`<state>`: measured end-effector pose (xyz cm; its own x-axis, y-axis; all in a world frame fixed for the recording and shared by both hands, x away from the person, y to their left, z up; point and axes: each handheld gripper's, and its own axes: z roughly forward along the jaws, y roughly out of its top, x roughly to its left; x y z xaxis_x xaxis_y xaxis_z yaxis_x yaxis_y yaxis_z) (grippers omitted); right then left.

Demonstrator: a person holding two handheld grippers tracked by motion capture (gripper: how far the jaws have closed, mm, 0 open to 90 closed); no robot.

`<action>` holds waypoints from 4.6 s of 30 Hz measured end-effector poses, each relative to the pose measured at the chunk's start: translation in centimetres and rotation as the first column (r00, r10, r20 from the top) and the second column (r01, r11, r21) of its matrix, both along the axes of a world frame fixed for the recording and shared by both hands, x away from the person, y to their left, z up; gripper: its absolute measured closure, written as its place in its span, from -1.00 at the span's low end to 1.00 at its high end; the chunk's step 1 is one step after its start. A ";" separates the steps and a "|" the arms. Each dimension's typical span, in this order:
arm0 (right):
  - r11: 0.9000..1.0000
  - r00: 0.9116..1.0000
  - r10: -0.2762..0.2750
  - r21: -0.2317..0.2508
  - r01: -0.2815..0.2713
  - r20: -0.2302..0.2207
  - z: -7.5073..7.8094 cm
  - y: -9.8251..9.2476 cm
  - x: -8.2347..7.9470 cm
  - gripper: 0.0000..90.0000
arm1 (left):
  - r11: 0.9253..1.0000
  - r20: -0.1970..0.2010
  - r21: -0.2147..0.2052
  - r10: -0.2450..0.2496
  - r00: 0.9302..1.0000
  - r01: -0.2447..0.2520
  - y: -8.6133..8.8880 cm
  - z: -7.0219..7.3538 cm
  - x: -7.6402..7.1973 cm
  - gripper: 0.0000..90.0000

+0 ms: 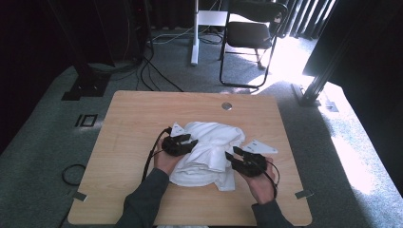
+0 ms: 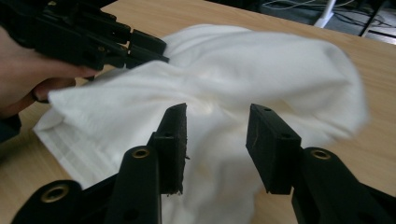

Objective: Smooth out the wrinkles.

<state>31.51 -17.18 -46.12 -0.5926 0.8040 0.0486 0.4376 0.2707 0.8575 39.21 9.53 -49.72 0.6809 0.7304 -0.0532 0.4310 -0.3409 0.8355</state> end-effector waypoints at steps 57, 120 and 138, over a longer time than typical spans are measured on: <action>0.997 0.991 -0.062 -0.058 0.055 -0.122 -2.9 -2.3 1.0 0.62 | 0.993 0.037 0.087 -0.081 0.996 0.078 -5.0 0.5 0.9 0.26; 0.934 0.928 -0.349 -0.126 0.334 -0.127 -4.2 -5.7 5.9 0.17 | 0.967 0.096 -0.051 -0.244 0.965 0.249 -3.7 1.2 -4.7 0.15; 0.987 0.987 -0.142 -0.080 0.136 -0.079 -6.9 -1.4 0.8 -0.04 | 0.976 0.041 -0.006 -0.217 0.975 0.218 -3.1 -1.6 -5.6 0.15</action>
